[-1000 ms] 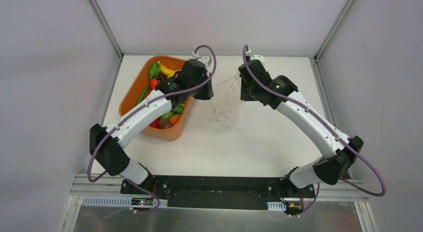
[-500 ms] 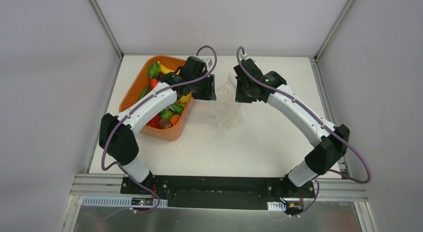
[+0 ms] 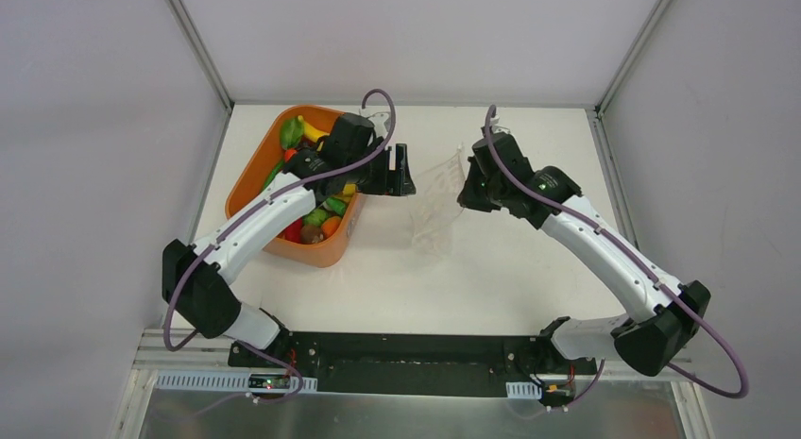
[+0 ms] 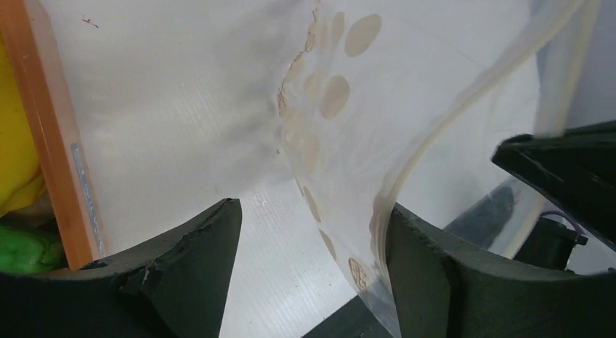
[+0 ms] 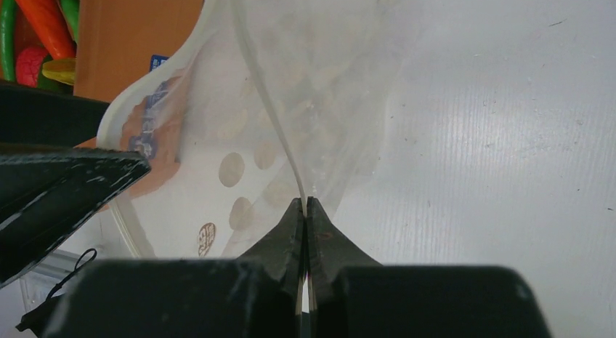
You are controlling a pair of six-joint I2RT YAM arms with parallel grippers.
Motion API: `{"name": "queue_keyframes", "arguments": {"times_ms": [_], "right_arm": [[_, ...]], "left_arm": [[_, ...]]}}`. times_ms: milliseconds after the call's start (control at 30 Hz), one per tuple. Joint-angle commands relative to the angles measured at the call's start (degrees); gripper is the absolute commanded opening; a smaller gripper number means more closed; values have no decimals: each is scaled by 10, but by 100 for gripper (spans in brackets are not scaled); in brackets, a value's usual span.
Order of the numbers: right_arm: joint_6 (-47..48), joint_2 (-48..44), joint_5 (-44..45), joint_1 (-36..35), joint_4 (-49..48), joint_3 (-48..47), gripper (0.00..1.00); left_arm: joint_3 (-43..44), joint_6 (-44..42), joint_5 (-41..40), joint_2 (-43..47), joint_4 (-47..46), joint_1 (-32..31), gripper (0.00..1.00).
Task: Place the food in the zip-top bag and seal the zipper
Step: Open the zipper of the food storage bag, then pick up the fake fruit from the bin.
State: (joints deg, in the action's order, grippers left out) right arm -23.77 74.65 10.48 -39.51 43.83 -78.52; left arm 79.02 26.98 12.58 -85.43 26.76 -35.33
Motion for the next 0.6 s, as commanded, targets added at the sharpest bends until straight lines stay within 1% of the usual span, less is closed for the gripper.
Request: {"name": "queue_keyframes", "arguments": {"times_ms": [0,133,233,300,367,467,567], "right_arm": [[-15,12,5,1,-40,11,0],[-26,14,8,1,-67,16,0],[-23,17,7,1,-72,21,0],[-20,24,3,1,-69,18,0],[-18,28,-1,1,-68,15,0],[-17,32,-4,1,-74,13,0],[-13,38,-6,1,-77,9,0]], "left_arm": [[-18,-16,-5,59,-18,-6,74],[-3,-55,-79,88,25,5,83],[-5,-63,-149,97,42,18,85],[-22,-58,-189,102,49,35,87],[-43,-33,-200,105,51,67,88],[-71,42,-186,106,53,122,87],[-86,89,-209,111,58,136,87]]}}
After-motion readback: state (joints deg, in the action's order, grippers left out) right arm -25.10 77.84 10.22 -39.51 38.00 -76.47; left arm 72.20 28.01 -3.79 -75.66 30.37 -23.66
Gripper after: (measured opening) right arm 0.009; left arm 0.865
